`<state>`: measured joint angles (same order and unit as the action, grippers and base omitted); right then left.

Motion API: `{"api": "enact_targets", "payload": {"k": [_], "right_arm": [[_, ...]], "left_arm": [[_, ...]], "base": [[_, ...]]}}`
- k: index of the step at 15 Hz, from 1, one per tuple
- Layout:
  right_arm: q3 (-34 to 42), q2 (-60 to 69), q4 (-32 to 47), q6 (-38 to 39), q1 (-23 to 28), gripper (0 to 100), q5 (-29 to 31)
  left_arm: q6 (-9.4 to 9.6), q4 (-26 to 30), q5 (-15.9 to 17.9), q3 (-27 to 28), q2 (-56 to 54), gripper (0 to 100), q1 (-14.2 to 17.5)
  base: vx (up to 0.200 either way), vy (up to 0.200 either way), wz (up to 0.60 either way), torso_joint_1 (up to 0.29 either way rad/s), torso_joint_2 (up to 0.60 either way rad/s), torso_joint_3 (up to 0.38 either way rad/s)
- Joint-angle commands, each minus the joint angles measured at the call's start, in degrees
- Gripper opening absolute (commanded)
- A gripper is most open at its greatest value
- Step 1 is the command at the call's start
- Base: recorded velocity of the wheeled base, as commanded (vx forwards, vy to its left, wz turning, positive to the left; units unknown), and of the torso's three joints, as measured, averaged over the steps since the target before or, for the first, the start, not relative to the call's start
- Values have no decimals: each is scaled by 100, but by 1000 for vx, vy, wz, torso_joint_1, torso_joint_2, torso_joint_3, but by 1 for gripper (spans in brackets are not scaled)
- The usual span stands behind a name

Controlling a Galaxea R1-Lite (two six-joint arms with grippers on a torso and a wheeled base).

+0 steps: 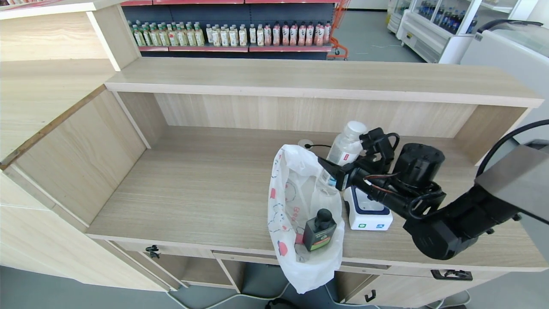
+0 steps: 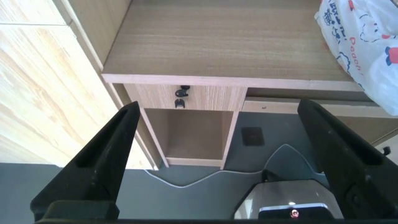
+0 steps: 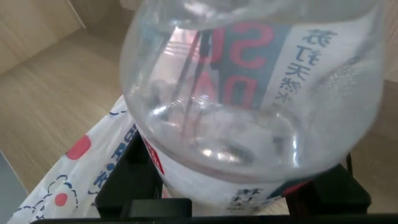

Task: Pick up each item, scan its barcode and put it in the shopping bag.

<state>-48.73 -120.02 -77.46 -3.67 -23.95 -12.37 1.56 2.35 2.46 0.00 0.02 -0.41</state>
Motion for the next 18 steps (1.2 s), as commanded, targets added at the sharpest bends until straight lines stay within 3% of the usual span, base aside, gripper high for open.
{"api": "enact_targets", "payload": {"k": [1,8,18], "right_arm": [[-304,-602,-155,-20,5,0,-72],[-1122,-1331,-173,-55,-13,0,-230],[-1464,-1744,-182,-248,-4,0,-459]], "left_arm": [[2,2,0,0,-2,100,-2],[2,2,0,0,-2,100,6],[2,2,0,0,-2,100,-2]], "base": [[0,0,0,0,0,0],[0,0,0,0,0,0],[0,0,0,0,0,0]]}}
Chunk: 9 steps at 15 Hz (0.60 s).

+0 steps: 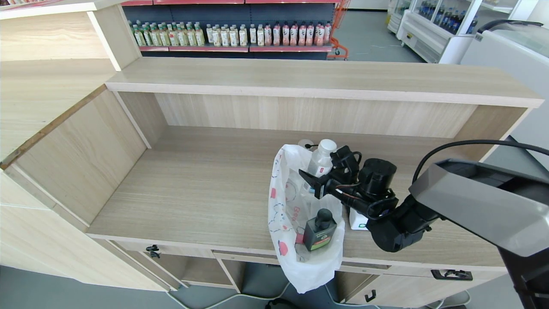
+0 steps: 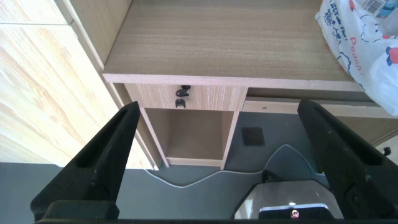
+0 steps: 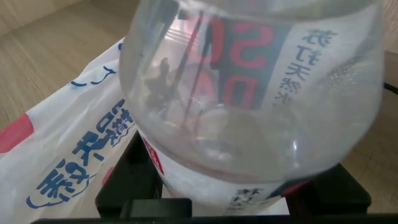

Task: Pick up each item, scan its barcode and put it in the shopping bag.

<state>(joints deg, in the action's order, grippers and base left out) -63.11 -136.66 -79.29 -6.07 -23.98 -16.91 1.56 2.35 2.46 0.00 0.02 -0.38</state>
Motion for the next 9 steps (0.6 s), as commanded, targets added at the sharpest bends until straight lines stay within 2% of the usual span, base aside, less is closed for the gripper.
{"api": "enact_targets", "payload": {"k": [1,9], "right_arm": [[-43,-116,1,-17,-2,0,-23],[-272,-344,10,-35,-54,0,-49]], "left_arm": [[2,2,0,0,-2,100,-6],[2,2,0,0,-2,100,3]], "base": [[0,0,0,0,0,0],[0,0,0,0,0,0]]}}
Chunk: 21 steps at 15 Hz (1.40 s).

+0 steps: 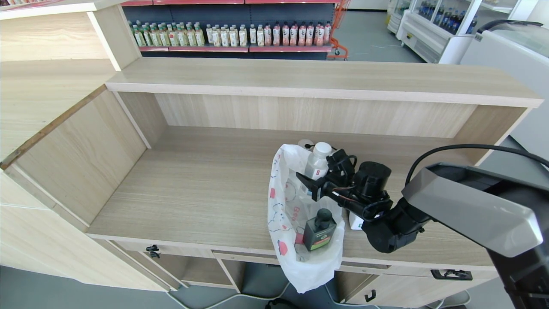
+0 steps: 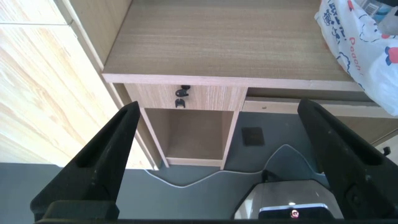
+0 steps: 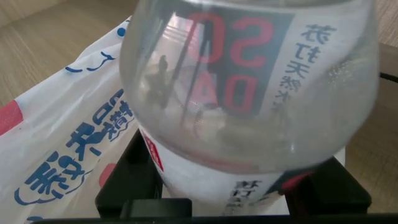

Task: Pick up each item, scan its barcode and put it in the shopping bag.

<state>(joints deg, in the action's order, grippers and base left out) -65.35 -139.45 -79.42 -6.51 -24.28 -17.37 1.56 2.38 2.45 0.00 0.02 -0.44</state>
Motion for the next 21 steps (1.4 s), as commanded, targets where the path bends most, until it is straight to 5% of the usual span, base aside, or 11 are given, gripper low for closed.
{"api": "enact_targets", "payload": {"k": [1,13,14,21], "right_arm": [[-100,-100,23,1,-50,0,-3],[-294,-188,102,-166,-85,0,-284],[-259,-135,111,-166,-94,100,-284],[708,1500,120,97,3,100,-355]], "left_arm": [[2,0,1,0,-2,100,0],[2,0,1,0,-2,100,0],[2,0,1,0,-2,100,9],[2,0,1,0,-2,100,0]], "base": [[0,0,0,0,0,0],[0,0,0,0,0,0],[0,0,0,0,0,0],[0,0,0,0,0,0]]}}
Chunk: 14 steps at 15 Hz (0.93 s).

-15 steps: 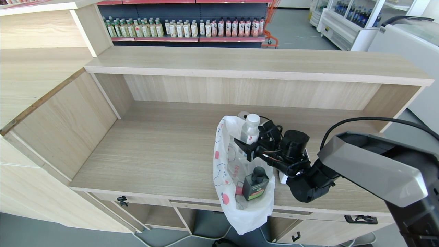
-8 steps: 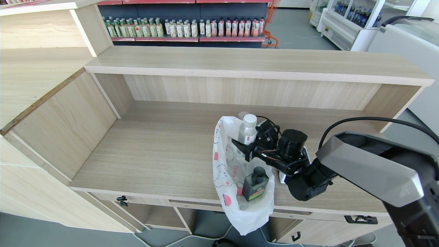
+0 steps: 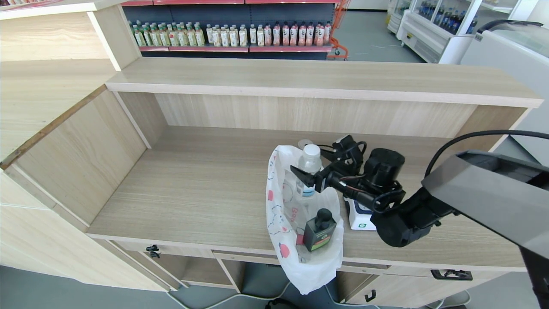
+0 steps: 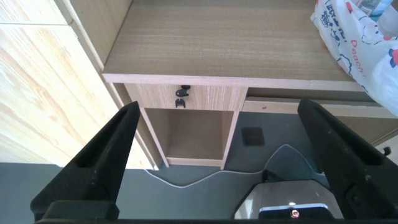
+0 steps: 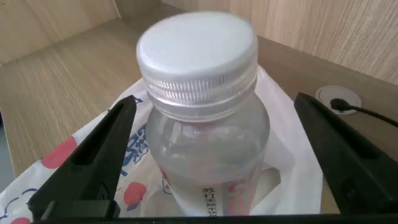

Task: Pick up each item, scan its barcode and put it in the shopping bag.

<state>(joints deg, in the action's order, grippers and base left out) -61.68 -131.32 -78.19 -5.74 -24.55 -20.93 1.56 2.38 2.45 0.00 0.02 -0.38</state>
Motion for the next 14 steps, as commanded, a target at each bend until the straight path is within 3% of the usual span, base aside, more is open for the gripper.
{"api": "enact_targets", "payload": {"k": [1,6,8,9,10,14], "right_arm": [[570,1020,-3,12,65,100,1],[2161,3253,691,20,829,100,160],[2662,3736,717,20,1119,100,634],[3426,4220,630,20,1409,100,1408],[3971,4483,691,29,1673,100,1794],[5580,5353,665,152,2112,100,2234]], "left_arm": [[2,0,1,0,-2,100,-6],[2,0,1,0,-2,100,3],[2,0,1,0,-2,100,3],[2,0,1,0,-2,100,-6],[2,0,1,0,-2,100,-6],[2,0,1,0,-2,100,3]], "base": [[0,0,0,0,0,0],[0,0,0,0,0,0],[0,0,0,0,0,0],[0,0,0,0,0,0],[0,0,0,0,0,0],[0,0,0,0,0,0]]}}
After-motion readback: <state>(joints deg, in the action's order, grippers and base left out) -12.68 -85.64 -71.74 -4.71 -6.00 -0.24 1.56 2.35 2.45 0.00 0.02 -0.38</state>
